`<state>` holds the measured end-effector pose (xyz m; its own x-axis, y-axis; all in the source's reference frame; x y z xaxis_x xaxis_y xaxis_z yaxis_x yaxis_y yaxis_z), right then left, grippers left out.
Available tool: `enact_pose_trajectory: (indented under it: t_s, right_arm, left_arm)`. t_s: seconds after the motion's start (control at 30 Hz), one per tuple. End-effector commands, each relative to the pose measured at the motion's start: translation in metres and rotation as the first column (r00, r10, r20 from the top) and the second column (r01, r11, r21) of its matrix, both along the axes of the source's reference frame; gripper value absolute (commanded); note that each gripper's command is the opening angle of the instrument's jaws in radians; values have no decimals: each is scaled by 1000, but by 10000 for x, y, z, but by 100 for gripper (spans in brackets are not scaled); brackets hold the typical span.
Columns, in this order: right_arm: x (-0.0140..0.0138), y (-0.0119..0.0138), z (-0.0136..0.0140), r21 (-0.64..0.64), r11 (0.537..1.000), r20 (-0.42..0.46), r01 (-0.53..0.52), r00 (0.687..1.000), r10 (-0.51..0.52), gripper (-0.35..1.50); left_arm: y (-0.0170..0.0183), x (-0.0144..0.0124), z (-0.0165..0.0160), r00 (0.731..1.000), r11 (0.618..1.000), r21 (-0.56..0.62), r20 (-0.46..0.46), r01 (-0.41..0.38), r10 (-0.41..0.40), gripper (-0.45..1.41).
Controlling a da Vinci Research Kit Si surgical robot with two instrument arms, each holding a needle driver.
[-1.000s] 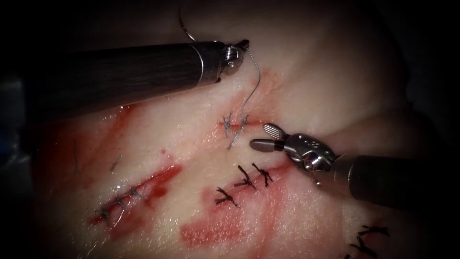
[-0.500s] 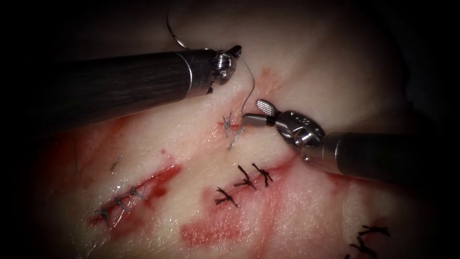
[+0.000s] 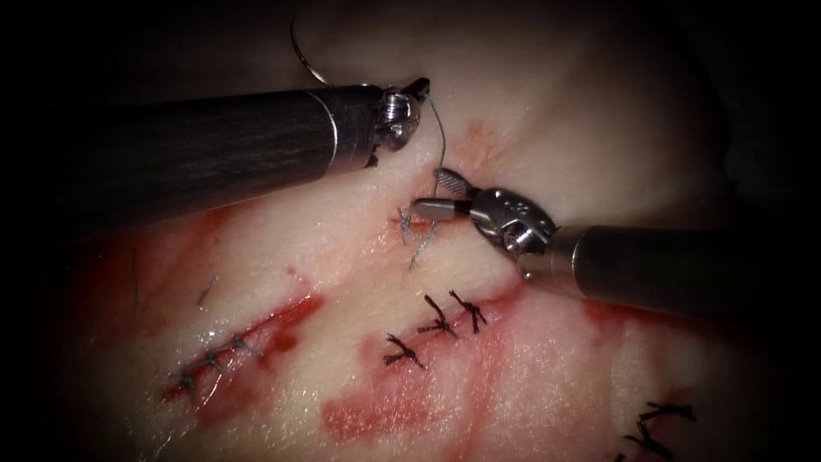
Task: Wound Closure
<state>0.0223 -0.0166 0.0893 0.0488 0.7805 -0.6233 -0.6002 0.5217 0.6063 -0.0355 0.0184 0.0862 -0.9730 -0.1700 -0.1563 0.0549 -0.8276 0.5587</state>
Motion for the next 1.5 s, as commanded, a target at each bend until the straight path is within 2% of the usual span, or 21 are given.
enact_pose_trajectory:
  t_s: [0.03,0.2,0.3,0.53,1.23,1.33,1.4,1.43,1.47,1.5]
  right_arm:
    - [12,3,7,-26,1000,8,15,1000,-15,135]
    - [20,4,9,-103,993,43,60,998,-55,133]
    - [26,5,10,-125,989,53,76,996,-70,138]
    - [37,7,12,-125,985,25,120,993,-118,133]
    - [53,18,9,-153,984,29,93,996,-90,125]
    - [57,19,10,-155,984,29,88,996,-85,118]
    - [58,20,10,-174,980,39,98,995,-93,103]
    - [58,20,10,-199,974,50,111,993,-103,84]
    - [58,20,10,-241,961,71,135,990,-121,44]
    - [57,20,10,-261,954,78,147,988,-131,-23]
  left_arm:
    - [7,-6,3,1000,1000,-3,1,1,-1,-45]
    - [3,-6,1,1000,1000,-4,-2,1,-1,-45]
    - [0,-6,-2,1000,1000,-5,-7,-2,2,-45]
    - [-7,-9,-9,1000,1000,-4,-10,4,-4,-45]
    - [-13,-10,-19,1000,1000,-10,-8,9,-9,-45]
    - [-13,-10,-21,1000,1000,-8,-7,8,-8,-45]
    - [-12,-9,-22,1000,1000,-12,-5,10,-10,-45]
    - [-12,-9,-22,1000,1000,-11,-5,10,-10,-45]
    - [-12,-9,-23,1000,1000,-11,-5,10,-10,-45]
    - [-12,-9,-23,1000,1000,-11,-5,10,-10,-45]
